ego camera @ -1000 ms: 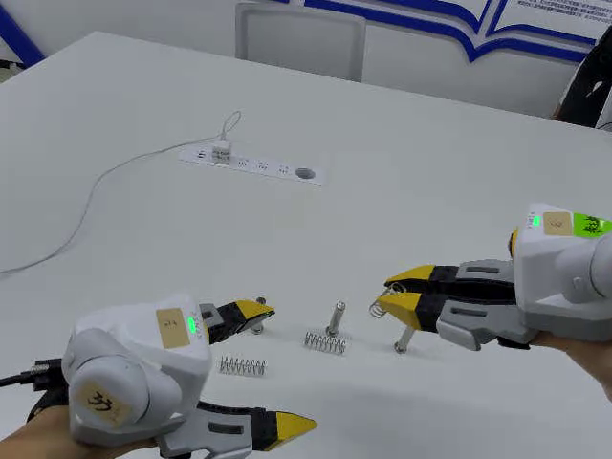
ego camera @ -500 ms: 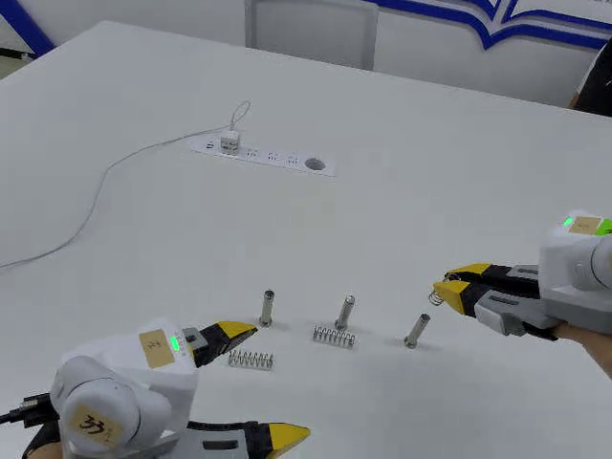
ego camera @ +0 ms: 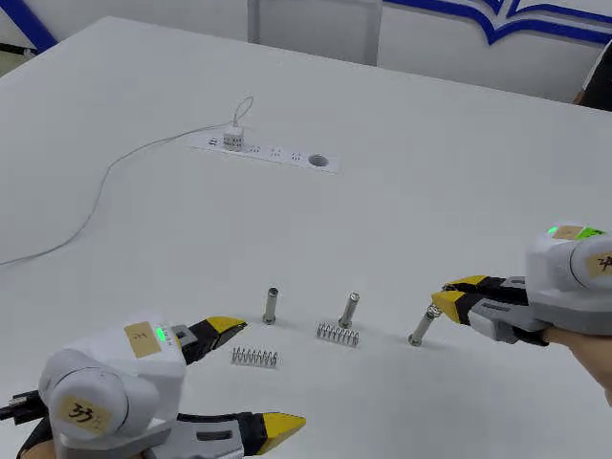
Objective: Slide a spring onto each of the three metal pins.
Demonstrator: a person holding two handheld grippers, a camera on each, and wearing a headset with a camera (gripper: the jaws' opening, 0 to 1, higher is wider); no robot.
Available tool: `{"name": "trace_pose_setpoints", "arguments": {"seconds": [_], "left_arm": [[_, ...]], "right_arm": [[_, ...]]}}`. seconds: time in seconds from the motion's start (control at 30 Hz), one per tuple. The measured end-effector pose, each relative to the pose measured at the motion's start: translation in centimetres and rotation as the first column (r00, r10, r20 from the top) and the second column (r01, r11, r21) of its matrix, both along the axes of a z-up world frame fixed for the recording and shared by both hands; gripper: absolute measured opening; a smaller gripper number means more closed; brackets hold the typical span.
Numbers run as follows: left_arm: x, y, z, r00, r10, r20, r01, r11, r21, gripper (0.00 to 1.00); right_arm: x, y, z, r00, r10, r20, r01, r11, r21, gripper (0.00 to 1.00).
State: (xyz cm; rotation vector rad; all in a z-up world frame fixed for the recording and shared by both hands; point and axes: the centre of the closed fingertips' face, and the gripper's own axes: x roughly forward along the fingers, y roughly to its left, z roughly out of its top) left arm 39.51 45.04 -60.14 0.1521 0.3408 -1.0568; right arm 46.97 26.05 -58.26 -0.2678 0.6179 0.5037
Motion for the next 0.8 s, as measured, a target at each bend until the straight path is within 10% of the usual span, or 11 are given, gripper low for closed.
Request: {"name": "trace_pose_setpoints", "arguments": {"seconds": [0.8], "left_arm": [[-0.2,0.0,-0.5,1.000,-0.006,-0.006,0.006,1.000,0.021,0.69]], "right_arm": [[0.2,0.0,-2.1,0.998,-0.022,-0.061,0.023,1.000,0.018,0.11]]}}
